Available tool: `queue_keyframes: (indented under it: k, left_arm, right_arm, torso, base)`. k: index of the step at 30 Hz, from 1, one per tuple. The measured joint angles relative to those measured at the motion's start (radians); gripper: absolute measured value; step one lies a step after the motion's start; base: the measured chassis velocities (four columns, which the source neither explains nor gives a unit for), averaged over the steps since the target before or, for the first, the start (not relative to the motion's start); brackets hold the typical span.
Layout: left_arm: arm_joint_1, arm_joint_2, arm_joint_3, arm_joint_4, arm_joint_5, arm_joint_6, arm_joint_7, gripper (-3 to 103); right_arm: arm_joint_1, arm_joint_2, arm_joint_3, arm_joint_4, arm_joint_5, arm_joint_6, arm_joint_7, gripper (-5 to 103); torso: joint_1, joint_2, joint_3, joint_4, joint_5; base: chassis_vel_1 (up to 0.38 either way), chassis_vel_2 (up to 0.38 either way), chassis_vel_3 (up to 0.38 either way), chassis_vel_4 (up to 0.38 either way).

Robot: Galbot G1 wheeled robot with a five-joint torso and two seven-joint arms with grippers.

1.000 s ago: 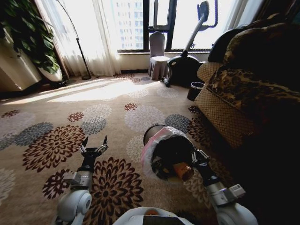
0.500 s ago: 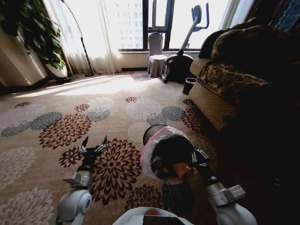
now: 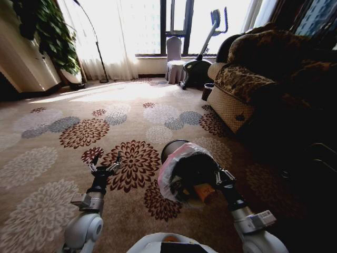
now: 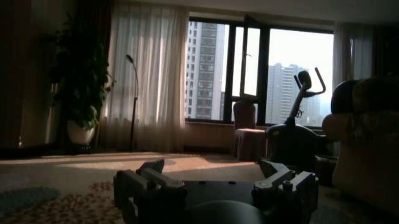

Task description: Pick up the trash from the ground and place it into the trash bin.

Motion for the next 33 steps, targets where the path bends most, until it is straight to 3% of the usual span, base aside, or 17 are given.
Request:
queue_keyframes:
  k: [7,14,25,29,32,33]
  left_arm:
    - [0.0,0.0,0.0,0.0,0.0,0.0,0.0,100]
    - [0.0,0.0,0.0,0.0,0.0,0.0,0.0,100]
    - [0.0,0.0,0.0,0.0,0.0,0.0,0.0,100]
    - [0.0,0.0,0.0,0.0,0.0,0.0,0.0,100]
    - [0.0,0.0,0.0,0.0,0.0,0.0,0.0,100]
    - [0.0,0.0,0.0,0.0,0.0,0.0,0.0,100]
  right_arm:
    - [0.004,0.005,-0.006,-0.005,-0.001,0.0,0.0,0]
    - [0.005,0.011,-0.006,-0.011,-0.001,0.001,0.0,0]
    - [0.004,0.012,0.002,-0.022,0.001,0.005,0.0,0]
    - [0.001,0.013,0.011,-0.027,0.004,0.008,0.0,0]
    - [0.002,0.016,0.016,-0.039,0.006,0.023,0.0,0]
    - [0.001,0.018,0.024,-0.045,0.003,0.025,0.0,0]
  torso:
    - [0.0,0.0,0.0,0.0,0.0018]
    - [0.0,0.0,0.0,0.0001,0.0003]
    - [0.0,0.0,0.0,-0.0002,0.0019]
    - [0.0,0.0,0.0,0.0,-0.0001]
    - [0.0,0.0,0.0,-0.0001,0.0021]
    - [0.0,0.0,0.0,-0.0001,0.0005]
  base:
    - [0.323,-0.404,-0.302,0.394]
    - [0.315,-0.392,-0.312,0.39]
    - [0.315,-0.392,-0.326,0.385]
    - [0.321,-0.385,-0.324,0.405]
    - [0.349,-0.36,-0.348,0.355]
    - [0.331,-0.341,-0.266,0.295]
